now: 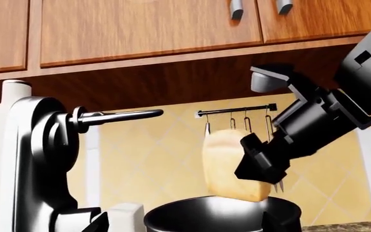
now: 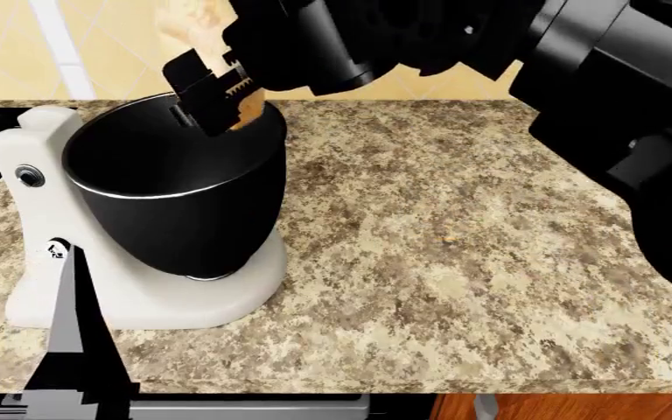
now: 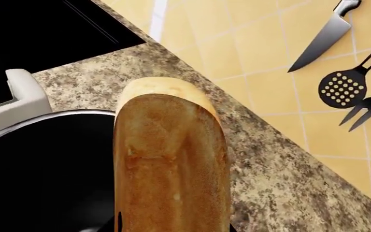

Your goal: Place the bread in the stand mixer bowl.

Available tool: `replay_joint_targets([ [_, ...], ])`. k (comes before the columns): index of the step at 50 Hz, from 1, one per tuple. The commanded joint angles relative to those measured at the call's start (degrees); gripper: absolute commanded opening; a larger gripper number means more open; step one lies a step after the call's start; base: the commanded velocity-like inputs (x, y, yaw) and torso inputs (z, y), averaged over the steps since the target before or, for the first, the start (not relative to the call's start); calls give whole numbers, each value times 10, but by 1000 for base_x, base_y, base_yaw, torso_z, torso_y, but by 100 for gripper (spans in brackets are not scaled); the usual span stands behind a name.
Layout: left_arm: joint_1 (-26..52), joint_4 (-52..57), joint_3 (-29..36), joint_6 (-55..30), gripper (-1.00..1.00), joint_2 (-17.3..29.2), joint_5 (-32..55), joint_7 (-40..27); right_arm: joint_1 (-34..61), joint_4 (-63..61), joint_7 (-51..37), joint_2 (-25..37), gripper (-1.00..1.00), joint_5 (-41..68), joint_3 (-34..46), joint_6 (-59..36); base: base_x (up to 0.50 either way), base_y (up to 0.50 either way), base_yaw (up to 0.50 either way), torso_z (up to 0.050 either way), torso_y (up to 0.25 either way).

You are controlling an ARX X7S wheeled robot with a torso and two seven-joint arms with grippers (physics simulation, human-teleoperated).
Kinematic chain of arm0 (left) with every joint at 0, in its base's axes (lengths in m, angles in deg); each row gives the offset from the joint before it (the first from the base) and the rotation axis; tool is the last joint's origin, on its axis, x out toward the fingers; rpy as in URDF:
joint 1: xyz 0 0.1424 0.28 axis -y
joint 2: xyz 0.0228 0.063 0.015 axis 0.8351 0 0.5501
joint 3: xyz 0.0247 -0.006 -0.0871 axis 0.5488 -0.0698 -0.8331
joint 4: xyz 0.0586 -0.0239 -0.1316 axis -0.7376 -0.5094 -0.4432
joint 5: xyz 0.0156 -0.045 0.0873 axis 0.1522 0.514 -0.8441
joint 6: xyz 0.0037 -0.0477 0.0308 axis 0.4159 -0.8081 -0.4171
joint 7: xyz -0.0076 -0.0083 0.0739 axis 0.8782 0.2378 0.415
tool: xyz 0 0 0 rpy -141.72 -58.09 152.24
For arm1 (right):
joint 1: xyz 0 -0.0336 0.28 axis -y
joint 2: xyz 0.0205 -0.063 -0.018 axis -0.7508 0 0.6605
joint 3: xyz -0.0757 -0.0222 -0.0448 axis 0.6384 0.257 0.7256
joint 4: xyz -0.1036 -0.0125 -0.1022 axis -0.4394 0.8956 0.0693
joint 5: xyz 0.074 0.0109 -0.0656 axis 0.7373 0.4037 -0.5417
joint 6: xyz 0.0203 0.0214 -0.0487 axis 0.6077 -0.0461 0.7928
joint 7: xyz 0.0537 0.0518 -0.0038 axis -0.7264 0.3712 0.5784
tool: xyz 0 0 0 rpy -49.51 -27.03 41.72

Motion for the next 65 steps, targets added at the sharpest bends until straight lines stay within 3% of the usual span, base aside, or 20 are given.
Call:
replay_joint_targets([
  [1, 31, 0, 35, 1, 100, -3, -4, -6, -10, -10, 20, 0, -100, -15, -3, 8, 0, 0, 0, 0, 0],
  [48, 64, -3, 71, 5, 100, -12, -5, -13, -47, -13, 48, 0, -100, -24, -3, 6, 0, 0, 0, 0, 0],
  [49, 63, -3, 72, 4, 100, -12, -6, -13, -46, -13, 47, 0, 100, -24, -3, 5, 0, 0, 0, 0, 0],
  [65, 70, -2, 82, 5, 100, -12, -9, -16, -28, 1, 39, 0, 100, 1, -2, 26, 0, 0, 0, 0, 0],
])
